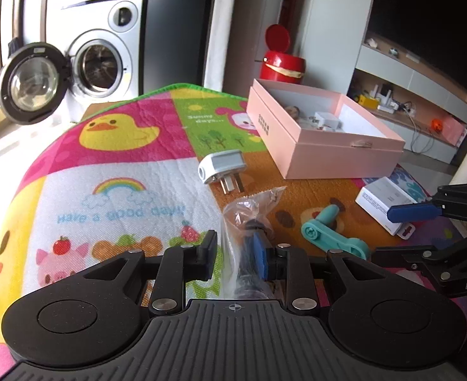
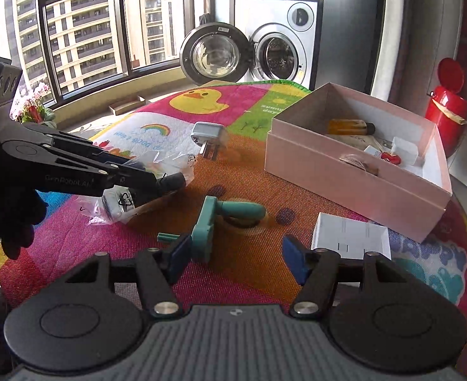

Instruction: Organize rigid objects

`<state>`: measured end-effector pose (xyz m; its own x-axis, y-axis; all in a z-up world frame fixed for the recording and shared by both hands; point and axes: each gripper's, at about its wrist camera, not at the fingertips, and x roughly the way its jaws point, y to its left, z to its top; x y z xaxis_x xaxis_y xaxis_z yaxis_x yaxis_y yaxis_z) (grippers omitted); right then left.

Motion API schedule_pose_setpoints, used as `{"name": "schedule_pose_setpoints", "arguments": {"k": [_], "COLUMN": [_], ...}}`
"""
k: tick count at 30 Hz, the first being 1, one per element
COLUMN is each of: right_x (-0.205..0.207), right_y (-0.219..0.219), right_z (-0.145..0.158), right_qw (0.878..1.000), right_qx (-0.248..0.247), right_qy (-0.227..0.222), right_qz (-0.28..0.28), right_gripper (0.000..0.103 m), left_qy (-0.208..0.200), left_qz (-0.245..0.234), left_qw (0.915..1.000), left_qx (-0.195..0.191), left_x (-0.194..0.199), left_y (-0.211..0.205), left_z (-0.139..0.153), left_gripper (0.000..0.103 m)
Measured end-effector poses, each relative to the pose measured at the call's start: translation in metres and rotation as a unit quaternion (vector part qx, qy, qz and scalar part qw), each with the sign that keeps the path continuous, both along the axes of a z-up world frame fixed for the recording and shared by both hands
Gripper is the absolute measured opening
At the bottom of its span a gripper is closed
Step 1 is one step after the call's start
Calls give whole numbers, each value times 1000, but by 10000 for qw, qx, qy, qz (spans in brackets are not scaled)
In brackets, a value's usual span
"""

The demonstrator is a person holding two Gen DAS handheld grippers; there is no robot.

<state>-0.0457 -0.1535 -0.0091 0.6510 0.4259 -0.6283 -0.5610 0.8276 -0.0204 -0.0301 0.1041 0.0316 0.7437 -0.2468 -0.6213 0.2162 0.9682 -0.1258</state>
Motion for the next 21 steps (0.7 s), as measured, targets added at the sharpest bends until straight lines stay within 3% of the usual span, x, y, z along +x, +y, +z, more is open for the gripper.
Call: {"name": "schedule_pose_setpoints", "arguments": {"k": [4,7,10,13,16,19,21], "right_x": [-8,-2,15,22,21,13,12], "right_y": [-13,-23,-32,-43,-45,-40,-37], "right_z": [4,1,-6,-11,-14,-20,-27], "right_qw": [9963,9897,9884,9876,9897,9949,9948], "right_qx": [-267,-586,-515,-115,93,120,35], "right_qy": [-632,-900,-615,-450,-201,11,66], "right_qz": [-520,-944,-1289,-1502,-1416,-997,-1012], "right_gripper": [63,65,65,69,70,70,70], "left_qy": [-185,-276,-161,87,397,720,892], "left_qz": [293,16,-447,-688,-536,-312,-231], "left_qw": [9993,9988,9966,9956,9967,9952,9932], "left_qx": [-113,-409,-676,-624,-465,-577,-718], "left_x": [-1,-2,0,3,10,18,24], "left_y": [10,3,-17,-42,-58,-61,-64], "left_z": [15,31,37,30,15,4,-3], "left_gripper": [28,28,28,28,28,28,27]}}
